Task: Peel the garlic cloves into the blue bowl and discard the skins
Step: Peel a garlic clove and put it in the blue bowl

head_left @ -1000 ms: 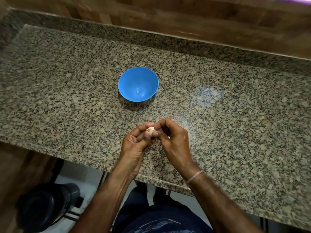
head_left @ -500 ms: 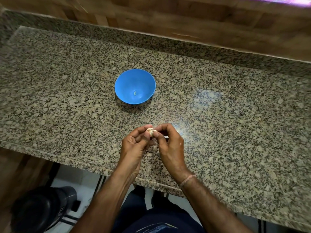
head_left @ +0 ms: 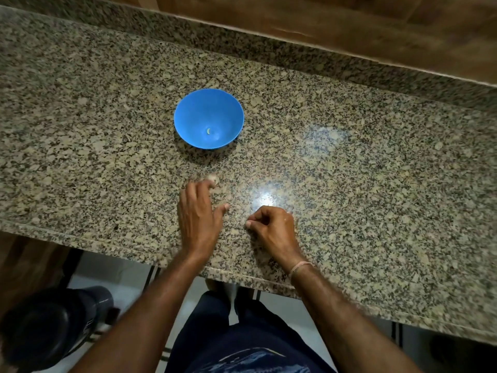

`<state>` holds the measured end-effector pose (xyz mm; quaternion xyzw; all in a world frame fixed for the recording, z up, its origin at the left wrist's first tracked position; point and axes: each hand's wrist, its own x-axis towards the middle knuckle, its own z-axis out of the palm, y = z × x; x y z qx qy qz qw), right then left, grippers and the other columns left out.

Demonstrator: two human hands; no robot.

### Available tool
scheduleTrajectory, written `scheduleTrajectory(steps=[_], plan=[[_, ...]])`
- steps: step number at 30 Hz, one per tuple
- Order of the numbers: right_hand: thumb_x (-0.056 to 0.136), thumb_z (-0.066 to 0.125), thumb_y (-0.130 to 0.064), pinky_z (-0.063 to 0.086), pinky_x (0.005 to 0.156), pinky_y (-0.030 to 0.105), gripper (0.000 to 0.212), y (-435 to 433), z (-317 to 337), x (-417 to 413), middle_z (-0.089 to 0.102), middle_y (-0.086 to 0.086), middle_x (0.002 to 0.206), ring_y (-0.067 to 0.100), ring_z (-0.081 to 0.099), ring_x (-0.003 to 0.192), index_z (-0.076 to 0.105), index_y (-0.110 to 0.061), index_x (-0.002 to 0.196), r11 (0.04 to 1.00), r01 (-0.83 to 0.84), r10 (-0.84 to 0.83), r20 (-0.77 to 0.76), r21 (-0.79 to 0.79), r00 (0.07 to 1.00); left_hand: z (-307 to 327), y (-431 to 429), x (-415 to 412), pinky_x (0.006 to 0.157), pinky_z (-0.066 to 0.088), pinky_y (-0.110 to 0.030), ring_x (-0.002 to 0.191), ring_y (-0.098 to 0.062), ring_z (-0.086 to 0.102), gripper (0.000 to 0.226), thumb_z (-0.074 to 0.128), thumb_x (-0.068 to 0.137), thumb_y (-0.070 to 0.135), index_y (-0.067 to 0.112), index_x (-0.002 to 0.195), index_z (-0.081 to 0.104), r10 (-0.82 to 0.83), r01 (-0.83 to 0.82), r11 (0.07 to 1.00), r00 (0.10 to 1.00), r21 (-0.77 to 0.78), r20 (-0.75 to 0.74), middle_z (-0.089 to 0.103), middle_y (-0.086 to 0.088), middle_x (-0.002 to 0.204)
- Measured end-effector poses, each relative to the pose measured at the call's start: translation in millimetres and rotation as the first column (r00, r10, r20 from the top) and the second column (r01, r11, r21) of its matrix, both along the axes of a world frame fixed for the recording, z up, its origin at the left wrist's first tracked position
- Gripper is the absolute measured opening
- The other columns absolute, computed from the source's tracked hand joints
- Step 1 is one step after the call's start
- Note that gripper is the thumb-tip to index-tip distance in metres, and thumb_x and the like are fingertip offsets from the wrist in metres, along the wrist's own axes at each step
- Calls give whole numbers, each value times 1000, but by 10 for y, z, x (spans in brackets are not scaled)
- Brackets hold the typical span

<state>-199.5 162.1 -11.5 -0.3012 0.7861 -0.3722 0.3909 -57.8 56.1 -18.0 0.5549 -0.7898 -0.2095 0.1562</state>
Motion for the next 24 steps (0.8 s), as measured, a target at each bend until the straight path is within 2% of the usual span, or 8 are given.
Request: scheduleTrajectory(steps=[3, 6, 12, 19, 21, 23, 24], plan=[[87, 84, -18, 63, 74, 27, 10, -16, -58, 63, 75, -7, 80, 5, 72, 76, 75, -18, 82, 1000, -18, 18, -112, 6, 994, -100, 331, 172, 83, 42, -29, 103, -13, 46, 37, 81, 87, 30, 24, 116, 57, -72, 72, 997, 997, -2, -20, 55, 3, 113], [88, 83, -18, 63, 76, 32, 10, -42, -53, 105, 74, -8, 81, 7, 71, 78, 75, -17, 82, 999, -17, 24, -187, 39, 982, -196, 395, 252, 81, 39, -28, 98, -11, 47, 30, 77, 91, 31, 26, 114, 59, -106, 106, 992, 994, 66, -11, 55, 6, 109], [88, 82, -18, 62, 73, 37, 12, -83, 0, 182, 72, -9, 79, 8, 68, 75, 74, -17, 80, 993, -15, 53, -330, 115, 943, -163, 299, 281, 75, 35, -27, 97, -9, 45, 30, 75, 91, 37, 28, 116, 60, -193, 194, 977, 981, 84, -17, 57, 8, 107], [87, 83, -21, 48, 63, 24, 13, -133, 6, 281, 71, -7, 76, 10, 64, 70, 73, -21, 78, 989, 18, 51, -443, 149, 895, -51, 206, 273, 69, 37, -28, 96, -9, 52, 17, 73, 95, 30, 30, 110, 66, -217, 231, 953, 972, 196, -94, 63, 14, 104], [84, 85, -24, 53, 65, 25, 14, -122, 27, 240, 73, -8, 76, 9, 68, 72, 74, -19, 76, 984, 82, -27, -326, 157, 945, -16, 181, 247, 69, 43, -30, 93, -10, 59, 11, 70, 97, 32, 31, 108, 70, -176, 208, 937, 975, 280, -135, 67, 14, 102], [84, 85, -22, 57, 67, 22, 13, -59, 98, 216, 77, -1, 78, 11, 73, 73, 77, -12, 81, 983, 162, -161, -24, 84, 987, 44, 167, 198, 73, 52, -30, 90, -9, 65, 9, 67, 99, 35, 31, 106, 72, -79, 178, 889, 967, 423, -241, 70, 14, 99], [87, 83, -18, 60, 69, 26, 13, -23, 142, 233, 78, 5, 82, 14, 74, 75, 77, -6, 87, 978, 206, -211, 160, 44, 964, 74, 168, 160, 74, 54, -30, 89, -8, 67, 8, 67, 100, 35, 29, 104, 72, -20, 174, 852, 953, 494, -302, 71, 13, 96]])
